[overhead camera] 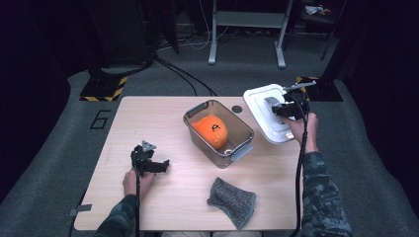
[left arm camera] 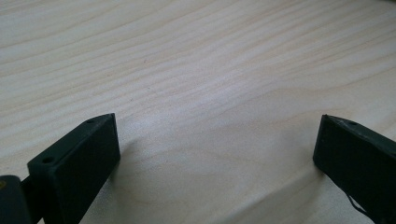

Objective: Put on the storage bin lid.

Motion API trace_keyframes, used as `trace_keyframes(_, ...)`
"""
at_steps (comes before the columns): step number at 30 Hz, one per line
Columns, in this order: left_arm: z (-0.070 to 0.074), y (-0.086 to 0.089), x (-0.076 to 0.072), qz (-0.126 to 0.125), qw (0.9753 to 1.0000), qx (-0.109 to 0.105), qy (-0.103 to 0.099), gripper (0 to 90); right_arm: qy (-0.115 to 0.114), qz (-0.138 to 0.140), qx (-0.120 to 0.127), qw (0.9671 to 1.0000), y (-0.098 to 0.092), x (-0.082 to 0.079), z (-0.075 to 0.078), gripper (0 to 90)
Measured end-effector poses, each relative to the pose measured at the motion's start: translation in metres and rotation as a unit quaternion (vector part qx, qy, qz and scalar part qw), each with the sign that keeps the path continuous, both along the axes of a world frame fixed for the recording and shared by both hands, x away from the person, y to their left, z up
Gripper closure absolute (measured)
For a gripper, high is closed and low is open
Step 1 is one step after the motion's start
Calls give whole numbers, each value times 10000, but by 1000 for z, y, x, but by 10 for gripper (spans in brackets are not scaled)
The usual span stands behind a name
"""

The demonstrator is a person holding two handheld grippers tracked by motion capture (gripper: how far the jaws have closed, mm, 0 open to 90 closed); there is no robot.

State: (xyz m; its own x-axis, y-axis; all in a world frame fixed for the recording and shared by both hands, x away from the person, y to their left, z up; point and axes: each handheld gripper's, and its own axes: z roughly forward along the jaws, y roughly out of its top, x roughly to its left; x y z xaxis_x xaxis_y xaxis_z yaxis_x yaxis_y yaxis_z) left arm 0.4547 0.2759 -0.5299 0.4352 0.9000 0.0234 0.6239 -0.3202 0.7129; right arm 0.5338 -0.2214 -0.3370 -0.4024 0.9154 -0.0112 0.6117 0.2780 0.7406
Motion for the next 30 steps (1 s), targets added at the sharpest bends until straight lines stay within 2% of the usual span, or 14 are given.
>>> trace_keyframes(17,0,0,0,-3,10000,2,0,3,-32,519,105,9986,42,-11,16,668)
trace_keyframes(30,0,0,0,-2,10000,1,-2,3,114,894,157,9958,84,-11,8,667)
